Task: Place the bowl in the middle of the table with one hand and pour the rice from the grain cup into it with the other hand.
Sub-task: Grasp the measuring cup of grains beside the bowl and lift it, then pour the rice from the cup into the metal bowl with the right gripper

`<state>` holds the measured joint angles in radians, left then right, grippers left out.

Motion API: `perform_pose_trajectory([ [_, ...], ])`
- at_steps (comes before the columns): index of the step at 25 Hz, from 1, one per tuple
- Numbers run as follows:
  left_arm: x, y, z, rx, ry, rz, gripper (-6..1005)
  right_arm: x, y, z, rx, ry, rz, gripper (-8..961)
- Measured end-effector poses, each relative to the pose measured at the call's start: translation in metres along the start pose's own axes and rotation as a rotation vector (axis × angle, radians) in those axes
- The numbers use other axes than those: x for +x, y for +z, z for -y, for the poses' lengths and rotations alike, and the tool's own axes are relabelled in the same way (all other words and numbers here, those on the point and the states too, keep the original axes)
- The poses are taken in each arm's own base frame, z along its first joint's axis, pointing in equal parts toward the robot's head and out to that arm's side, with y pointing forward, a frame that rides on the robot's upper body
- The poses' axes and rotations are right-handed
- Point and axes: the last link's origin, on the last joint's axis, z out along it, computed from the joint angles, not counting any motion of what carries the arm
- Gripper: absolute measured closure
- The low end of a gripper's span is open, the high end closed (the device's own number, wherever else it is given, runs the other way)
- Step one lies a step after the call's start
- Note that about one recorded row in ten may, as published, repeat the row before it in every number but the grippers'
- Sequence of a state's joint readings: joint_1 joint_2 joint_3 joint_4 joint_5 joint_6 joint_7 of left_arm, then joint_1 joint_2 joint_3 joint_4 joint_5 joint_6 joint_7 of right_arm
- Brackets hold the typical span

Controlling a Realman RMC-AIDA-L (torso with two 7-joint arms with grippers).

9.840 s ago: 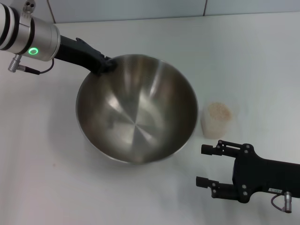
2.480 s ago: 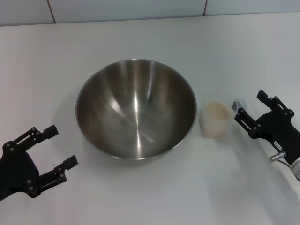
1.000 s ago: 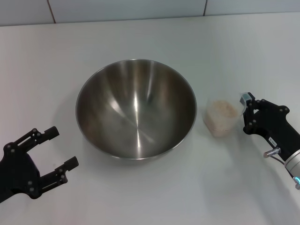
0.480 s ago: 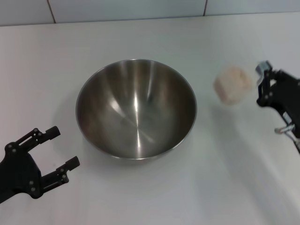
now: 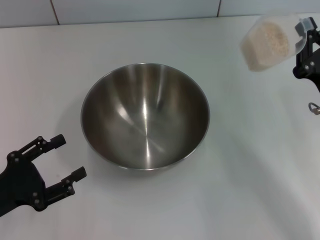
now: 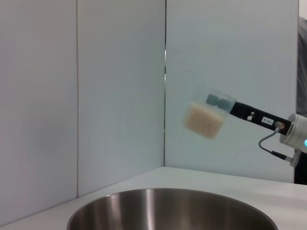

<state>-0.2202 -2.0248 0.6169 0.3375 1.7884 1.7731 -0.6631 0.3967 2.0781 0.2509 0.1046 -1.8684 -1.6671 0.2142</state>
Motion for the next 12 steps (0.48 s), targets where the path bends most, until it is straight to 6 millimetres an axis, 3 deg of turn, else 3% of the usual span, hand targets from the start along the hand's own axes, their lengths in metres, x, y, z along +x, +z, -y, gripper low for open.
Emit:
perform_pose_trajectory([
  [12,0.0,0.0,0.0,-0.004,0.0,0.002,199,0.001,0.02,-0.012,-0.094,0.007,0.002,940],
])
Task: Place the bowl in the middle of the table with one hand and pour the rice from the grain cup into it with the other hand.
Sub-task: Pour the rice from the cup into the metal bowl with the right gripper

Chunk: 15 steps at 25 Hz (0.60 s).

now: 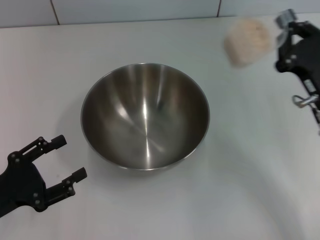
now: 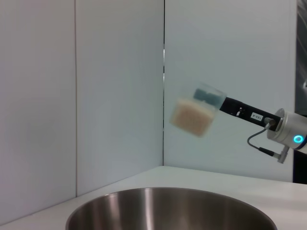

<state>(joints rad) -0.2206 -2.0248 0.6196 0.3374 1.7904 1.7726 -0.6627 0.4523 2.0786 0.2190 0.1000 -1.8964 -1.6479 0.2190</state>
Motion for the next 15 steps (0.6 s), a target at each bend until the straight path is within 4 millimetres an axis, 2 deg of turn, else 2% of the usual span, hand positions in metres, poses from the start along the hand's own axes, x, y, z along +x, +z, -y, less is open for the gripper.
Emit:
perform_pose_trajectory([
  [6,0.0,-0.001,0.0,0.002,0.001,0.0,199,0.011,0.033,-0.033,-0.264,0.059,-0.079,940],
  [9,0.0,-0.001,0.0,0.002,0.001,0.001,199,0.012,0.038,-0.042,-0.331,0.065,-0.089,940],
  [11,0.0,-0.001,-0.001,0.003,0.0,0.001,199,0.013,0.044,-0.056,-0.434,0.088,-0.107,940],
  [15,0.0,-0.001,-0.001,0.001,-0.001,-0.001,199,0.016,0.049,-0.062,-0.497,0.098,-0.141,940],
])
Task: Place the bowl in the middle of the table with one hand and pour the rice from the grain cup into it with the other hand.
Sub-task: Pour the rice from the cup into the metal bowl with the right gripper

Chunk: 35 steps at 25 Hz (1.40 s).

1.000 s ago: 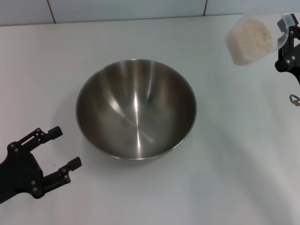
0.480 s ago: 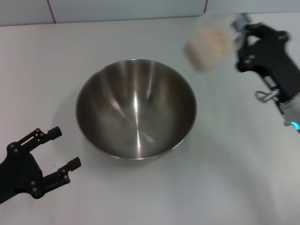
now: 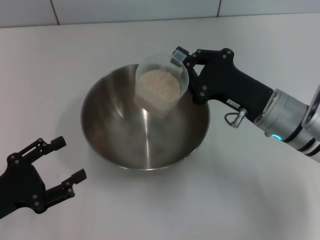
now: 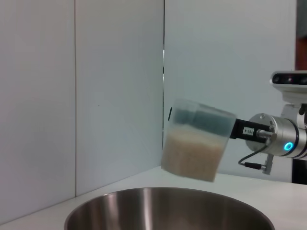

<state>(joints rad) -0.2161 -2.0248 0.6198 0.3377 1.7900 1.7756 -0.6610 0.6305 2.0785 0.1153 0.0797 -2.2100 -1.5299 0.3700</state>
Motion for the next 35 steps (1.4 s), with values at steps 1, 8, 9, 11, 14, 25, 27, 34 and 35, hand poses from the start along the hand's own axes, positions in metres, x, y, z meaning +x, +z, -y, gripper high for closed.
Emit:
perform_pose_trajectory([
  [1,0.0,0.0,0.0,0.0,0.0,0.0,199,0.0,0.0,0.0,0.0,0.0,0.0,940],
  [8,0.0,-0.001,-0.001,-0.001,-0.001,0.0,199,0.001,-0.001,0.003,-0.008,-0.019,-0.019,940],
  [9,-0.001,0.0,-0.001,0.002,-0.003,0.002,199,0.001,-0.001,0.006,-0.024,-0.055,-0.029,940],
  [11,-0.001,0.0,-0.001,0.003,-0.003,0.003,199,-0.001,-0.001,0.01,-0.045,-0.114,-0.034,939],
  [14,-0.001,0.0,-0.001,0.006,-0.004,0.002,199,-0.005,-0.003,0.014,-0.067,-0.21,-0.033,939],
  [25,-0.004,0.001,0.002,0.032,-0.004,0.017,199,-0.02,0.011,0.036,-0.118,-0.769,-0.002,939],
  [27,-0.004,0.001,0.003,0.037,-0.003,0.017,199,-0.023,0.016,0.037,-0.126,-0.868,0.01,939],
  [34,-0.006,0.002,0.007,0.079,0.002,0.023,199,-0.023,0.027,0.037,-0.171,-1.2,0.033,939],
  [35,-0.006,0.002,0.007,0.079,0.002,0.023,199,-0.023,0.027,0.037,-0.171,-1.2,0.033,939],
])
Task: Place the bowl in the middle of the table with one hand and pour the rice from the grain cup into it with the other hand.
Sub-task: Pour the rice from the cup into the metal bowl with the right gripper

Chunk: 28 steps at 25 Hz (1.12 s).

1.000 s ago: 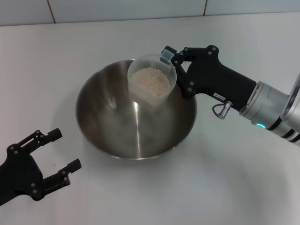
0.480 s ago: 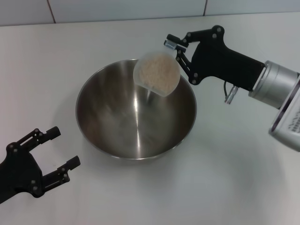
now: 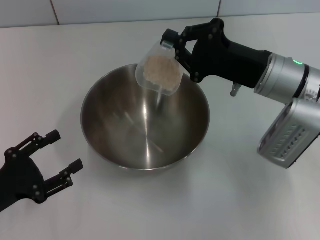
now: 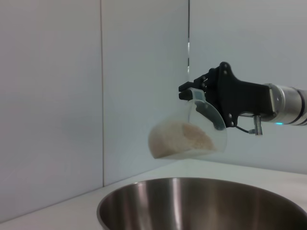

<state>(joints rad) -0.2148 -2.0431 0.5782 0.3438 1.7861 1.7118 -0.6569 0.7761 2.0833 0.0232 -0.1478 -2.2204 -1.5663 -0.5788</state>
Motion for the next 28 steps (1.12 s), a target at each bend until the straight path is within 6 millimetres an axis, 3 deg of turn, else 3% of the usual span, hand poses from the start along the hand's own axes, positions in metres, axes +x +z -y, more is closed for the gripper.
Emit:
perform_pose_trajectory([
  [11,-0.002,0.0,-0.003,-0.006,-0.011,0.006,199,-0.011,0.009,-0.013,0.006,-0.365,0.004,939],
  [28,-0.002,0.0,-0.003,-0.013,-0.021,0.004,199,-0.024,0.014,-0.024,0.019,-0.674,0.022,940],
])
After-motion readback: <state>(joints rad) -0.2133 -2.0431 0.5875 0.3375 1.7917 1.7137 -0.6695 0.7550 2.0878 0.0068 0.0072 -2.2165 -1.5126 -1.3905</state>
